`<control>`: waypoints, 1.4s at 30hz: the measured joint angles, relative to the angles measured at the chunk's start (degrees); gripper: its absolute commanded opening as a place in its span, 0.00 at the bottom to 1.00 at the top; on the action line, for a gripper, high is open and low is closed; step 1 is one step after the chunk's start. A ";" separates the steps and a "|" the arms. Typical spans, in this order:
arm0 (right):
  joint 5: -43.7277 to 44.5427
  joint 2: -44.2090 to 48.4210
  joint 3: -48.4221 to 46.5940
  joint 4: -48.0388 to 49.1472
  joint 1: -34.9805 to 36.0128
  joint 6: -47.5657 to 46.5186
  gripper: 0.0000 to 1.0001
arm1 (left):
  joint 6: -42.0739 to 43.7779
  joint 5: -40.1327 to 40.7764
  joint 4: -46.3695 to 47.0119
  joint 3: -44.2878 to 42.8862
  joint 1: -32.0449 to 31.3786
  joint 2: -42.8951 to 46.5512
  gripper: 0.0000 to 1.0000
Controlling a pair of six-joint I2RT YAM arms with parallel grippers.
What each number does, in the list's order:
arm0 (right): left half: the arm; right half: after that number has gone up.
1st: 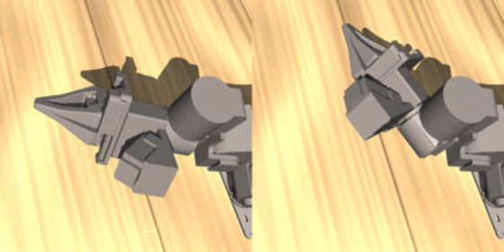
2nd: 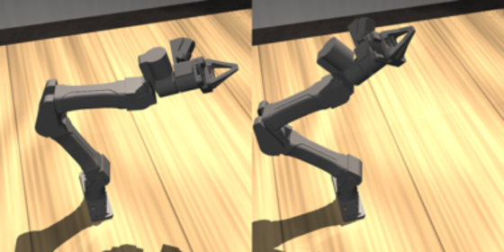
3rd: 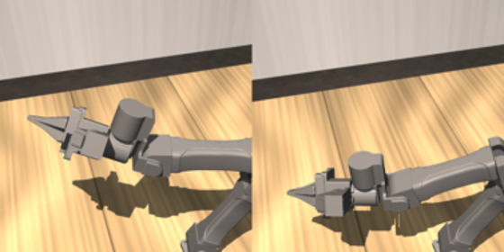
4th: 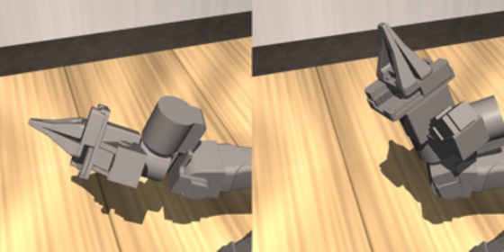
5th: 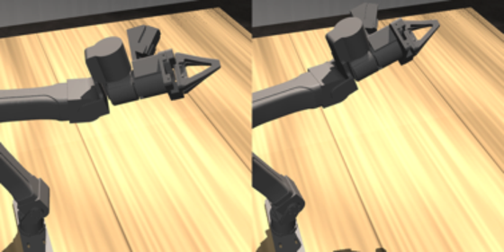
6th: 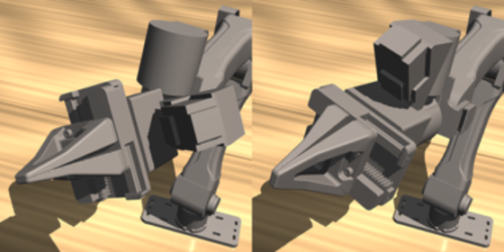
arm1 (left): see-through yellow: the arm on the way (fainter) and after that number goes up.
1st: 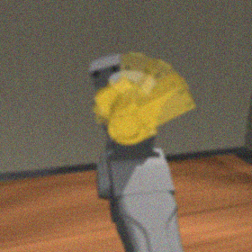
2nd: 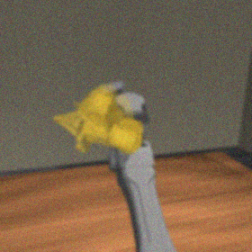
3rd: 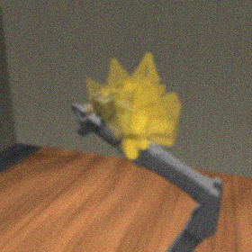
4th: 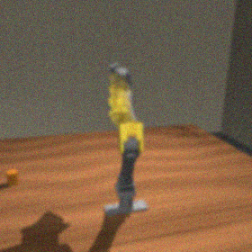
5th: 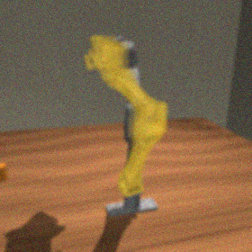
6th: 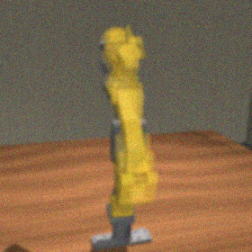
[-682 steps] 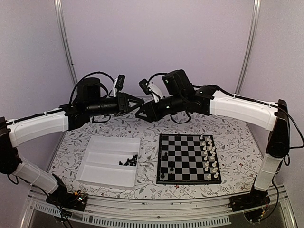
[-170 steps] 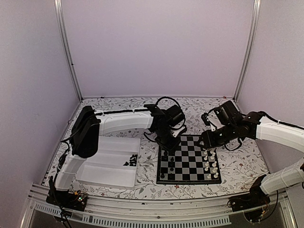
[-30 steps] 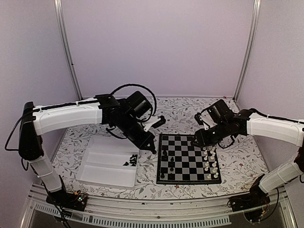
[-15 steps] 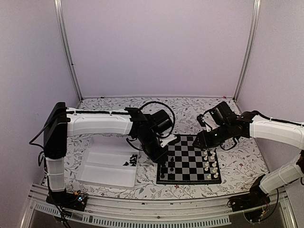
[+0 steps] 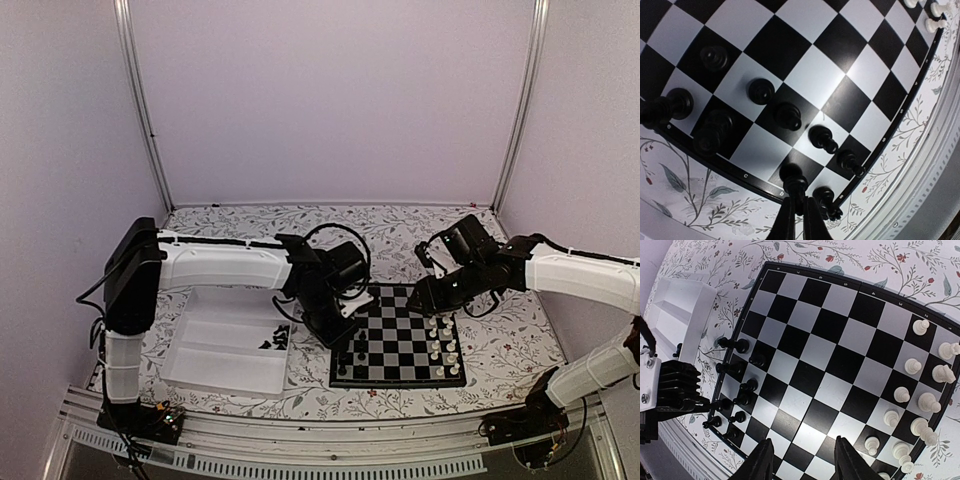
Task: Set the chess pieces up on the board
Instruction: Place the chess piece on the chessboard.
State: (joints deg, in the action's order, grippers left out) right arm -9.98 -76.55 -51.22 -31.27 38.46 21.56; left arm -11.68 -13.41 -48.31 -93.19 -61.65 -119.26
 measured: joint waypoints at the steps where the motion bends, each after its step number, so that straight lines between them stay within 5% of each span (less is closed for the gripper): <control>1: 0.00 0.00 0.00 0.02 0.00 -0.15 0.44 | -0.11 0.07 -0.04 0.00 -0.02 -0.02 0.00; 17: 0.02 -1.51 -0.02 0.00 0.00 -1.90 0.44 | -0.37 -0.42 -0.52 -2.36 -0.11 -2.27 0.04; 29: 0.02 -1.86 -0.39 -0.02 0.00 -2.12 0.44 | 0.70 -0.15 -1.92 -2.64 -0.11 -1.29 0.28; 36: -0.02 -3.72 -1.88 0.07 0.00 -2.56 0.44 | 0.72 1.31 -0.24 0.70 0.44 11.41 0.31; 42: -0.15 -4.94 -2.67 0.07 0.00 -2.95 0.44 | -3.63 5.27 2.93 15.52 6.12 25.09 0.31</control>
State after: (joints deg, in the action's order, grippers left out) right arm -10.13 -81.49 -53.89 -31.20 38.46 18.61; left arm -15.31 -8.14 -45.39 -77.67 -55.53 -94.17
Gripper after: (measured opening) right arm 0.438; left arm 0.307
